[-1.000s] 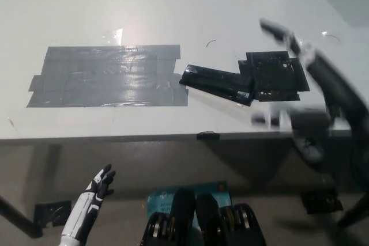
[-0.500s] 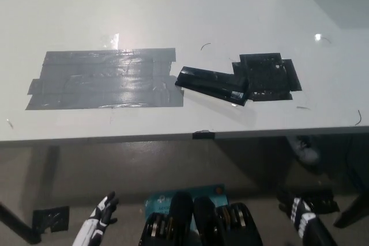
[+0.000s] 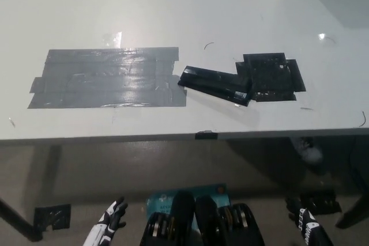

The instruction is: A person hands a stapler to the robot and the robot grabs it with its right hand and places it on the desk infront of it

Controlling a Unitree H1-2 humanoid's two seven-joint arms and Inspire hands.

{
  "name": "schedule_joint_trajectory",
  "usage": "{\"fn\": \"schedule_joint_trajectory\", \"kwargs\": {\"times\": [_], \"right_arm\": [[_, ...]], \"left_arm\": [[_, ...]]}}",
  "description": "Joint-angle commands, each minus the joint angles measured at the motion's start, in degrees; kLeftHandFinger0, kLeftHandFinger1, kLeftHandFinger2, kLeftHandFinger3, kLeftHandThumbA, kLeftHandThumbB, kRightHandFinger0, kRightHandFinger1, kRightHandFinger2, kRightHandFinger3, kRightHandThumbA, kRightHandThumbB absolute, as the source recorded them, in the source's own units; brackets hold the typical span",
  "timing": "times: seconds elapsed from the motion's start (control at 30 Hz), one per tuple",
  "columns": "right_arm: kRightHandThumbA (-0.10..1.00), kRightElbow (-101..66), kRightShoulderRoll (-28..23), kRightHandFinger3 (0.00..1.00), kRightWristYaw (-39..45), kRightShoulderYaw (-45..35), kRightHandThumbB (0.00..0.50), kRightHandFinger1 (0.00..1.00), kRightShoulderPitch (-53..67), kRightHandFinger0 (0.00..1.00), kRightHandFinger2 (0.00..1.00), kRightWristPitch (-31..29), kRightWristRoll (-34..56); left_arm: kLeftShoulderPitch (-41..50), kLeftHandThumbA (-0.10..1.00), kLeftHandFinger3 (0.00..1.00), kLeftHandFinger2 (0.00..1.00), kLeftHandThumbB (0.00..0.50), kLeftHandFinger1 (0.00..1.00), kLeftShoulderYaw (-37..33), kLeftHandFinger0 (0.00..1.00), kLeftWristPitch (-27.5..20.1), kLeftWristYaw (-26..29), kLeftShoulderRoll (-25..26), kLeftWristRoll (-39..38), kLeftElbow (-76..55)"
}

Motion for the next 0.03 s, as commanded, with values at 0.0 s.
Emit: {"fn": "schedule_joint_trajectory", "kwargs": {"times": [0.0], "right_arm": [[1.0, -0.5, -0.6, 1.0, -2.4, 1.1, 0.353, 1.0, -0.6, 1.0, 1.0, -3.9, -1.3]], "left_arm": [[0.4, 1.0, 1.0, 1.0, 0.5, 1.0, 0.0, 0.93, -2.3, -0.3, 0.2, 0.1, -1.3]]}}
